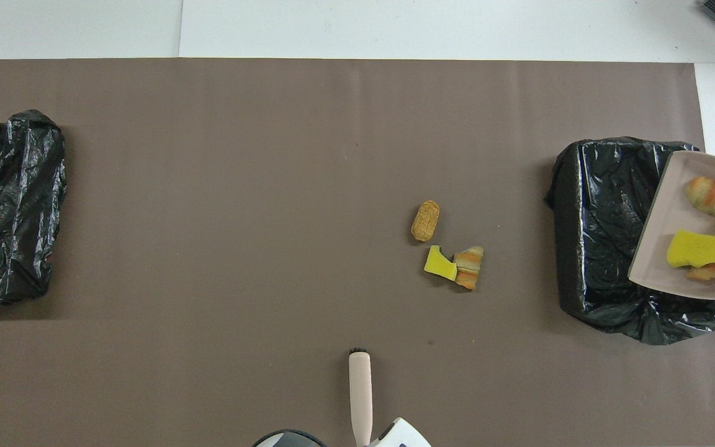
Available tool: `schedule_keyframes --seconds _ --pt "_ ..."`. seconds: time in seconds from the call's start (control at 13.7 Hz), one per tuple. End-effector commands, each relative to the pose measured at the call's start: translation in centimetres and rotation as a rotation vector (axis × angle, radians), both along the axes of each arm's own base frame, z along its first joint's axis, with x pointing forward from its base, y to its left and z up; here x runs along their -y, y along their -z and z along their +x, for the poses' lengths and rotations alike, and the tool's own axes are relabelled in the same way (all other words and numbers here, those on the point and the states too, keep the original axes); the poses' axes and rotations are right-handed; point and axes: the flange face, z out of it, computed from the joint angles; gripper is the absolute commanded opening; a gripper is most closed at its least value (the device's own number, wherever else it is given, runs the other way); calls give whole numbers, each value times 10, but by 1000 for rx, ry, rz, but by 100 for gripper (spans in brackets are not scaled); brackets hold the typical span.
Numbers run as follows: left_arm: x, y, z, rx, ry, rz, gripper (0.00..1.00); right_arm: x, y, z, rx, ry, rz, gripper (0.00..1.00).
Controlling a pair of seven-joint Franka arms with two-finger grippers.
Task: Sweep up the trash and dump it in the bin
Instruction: 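Carry the dustpan to the bin nearest the right gripper and tip it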
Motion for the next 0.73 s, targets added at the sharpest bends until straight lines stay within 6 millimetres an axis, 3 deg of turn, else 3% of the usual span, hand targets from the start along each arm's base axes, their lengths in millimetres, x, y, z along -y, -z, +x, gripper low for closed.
schedule_keyframes --seconds 0.0,0.15,0.22,0.44,0.51,0.58,0.65 --pt "-1 6 -2 23 20 -11 6 14 7 13 -29 -57 -84 0" --pt "1 25 -2 10 20 14 10 8 6 19 -70 -120 -183 0" --pt "2 31 -1 11 20 11 19 6 7 19 -91 -141 -217 0" --pt "2 28 5 6 63 5 64 7 16 23 -119 -204 -280 0" --pt "2 22 8 10 64 -5 65 8 17 24 -128 -218 -297 0" --pt "2 16 14 15 50 -16 81 7 16 24 -144 -237 -326 0" --pt "3 8 24 19 34 -24 90 1 15 28 -154 -261 -348 0"
